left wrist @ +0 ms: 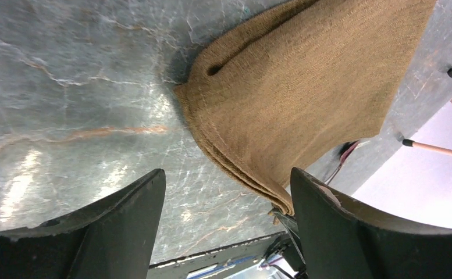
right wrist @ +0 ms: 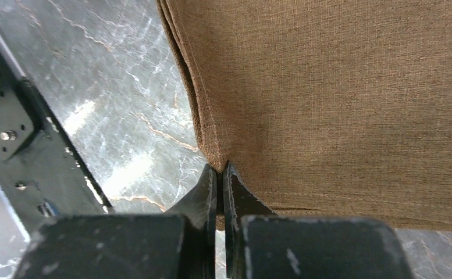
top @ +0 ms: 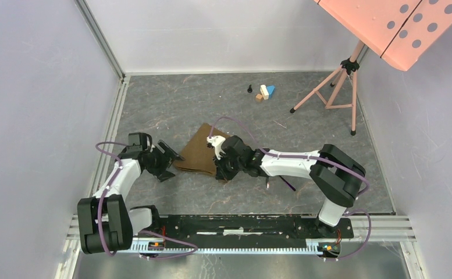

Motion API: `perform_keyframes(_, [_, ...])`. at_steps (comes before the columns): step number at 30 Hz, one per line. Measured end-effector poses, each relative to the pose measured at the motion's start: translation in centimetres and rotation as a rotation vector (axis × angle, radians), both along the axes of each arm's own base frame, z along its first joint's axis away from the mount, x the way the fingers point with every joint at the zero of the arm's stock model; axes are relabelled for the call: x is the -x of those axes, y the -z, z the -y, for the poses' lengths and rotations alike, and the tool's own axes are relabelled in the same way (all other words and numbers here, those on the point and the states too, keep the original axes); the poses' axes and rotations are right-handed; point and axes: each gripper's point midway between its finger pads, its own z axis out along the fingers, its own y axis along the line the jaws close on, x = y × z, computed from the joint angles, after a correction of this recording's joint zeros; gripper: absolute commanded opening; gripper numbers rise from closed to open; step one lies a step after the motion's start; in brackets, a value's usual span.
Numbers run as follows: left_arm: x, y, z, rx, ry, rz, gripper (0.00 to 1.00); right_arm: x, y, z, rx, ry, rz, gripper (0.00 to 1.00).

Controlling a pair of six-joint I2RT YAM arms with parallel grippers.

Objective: Fold the napkin into a case and place the utensils inside
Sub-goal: Pick up the lower triangle-folded napkin from the center of the board.

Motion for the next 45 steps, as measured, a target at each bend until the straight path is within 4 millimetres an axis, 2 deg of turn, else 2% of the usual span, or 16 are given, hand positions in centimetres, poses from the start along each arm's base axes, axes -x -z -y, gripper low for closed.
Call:
perform_keyframes(8, [-0.5, -0.2, 1.5, 0.052, -0.021, 0.027, 0.75, 0.4, -0.6, -0.2, -0.122, 0.003, -0.070, 0.00])
perform_keyframes(14, [-0.1, 1.0, 2.1, 0.097, -0.065, 0.011, 0.76, 0.3, -1.2, -0.4, -0.160, -0.001, -0.072, 0.00])
perform_keyframes(19, [-0.1, 2.0, 2.3, 0.120, -0.097, 0.008, 0.71, 0.4, -1.1, -0.3, -0.162, -0.006, -0.076, 0.00])
perform_keyframes(23, [-0.9, 2.3, 2.7, 0.152, -0.100, 0.021, 0.60, 0.5, -1.1, -0.3, -0.162, -0.008, -0.077, 0.00])
perform_keyframes(28, [-1.6, 2.8, 2.8, 0.164, -0.100, 0.027, 0.40, 0.6, -1.1, -0.3, -0.165, -0.012, -0.080, 0.00])
perform_keyframes(32, [-1.4, 3.1, 2.5, 0.139, -0.111, 0.012, 0.37, 0.9, -1.1, -0.4, -0.166, -0.026, -0.082, 0.00])
perform_keyframes(33, [-1.3, 3.1, 2.3, 0.126, -0.116, 0.006, 0.33, 1.0, -1.1, -0.5, -0.165, -0.032, -0.079, 0.00])
perform_keyframes(35, [-1.1, 2.8, 1.8, 0.098, -0.117, 0.006, 0.15, 1.5, -1.1, -0.7, -0.164, -0.050, -0.078, 0.00])
perform_keyframes(38, [-0.9, 2.2, 0.9, 0.061, -0.113, 0.004, 0.11, 3.1, -1.1, -1.4, -0.168, -0.100, -0.084, 0.00])
perform_keyframes(40, [-0.4, 2.0, 0.4, 0.038, -0.104, -0.018, 0.04, 4.3, -1.2, -2.1, -0.181, -0.139, -0.088, 0.00])
perform_keyframes(45, [1.1, 1.2, -0.7, -0.034, -0.090, -0.067, 0.02, 6.4, -1.4, -3.5, -0.224, -0.212, -0.116, 0.00])
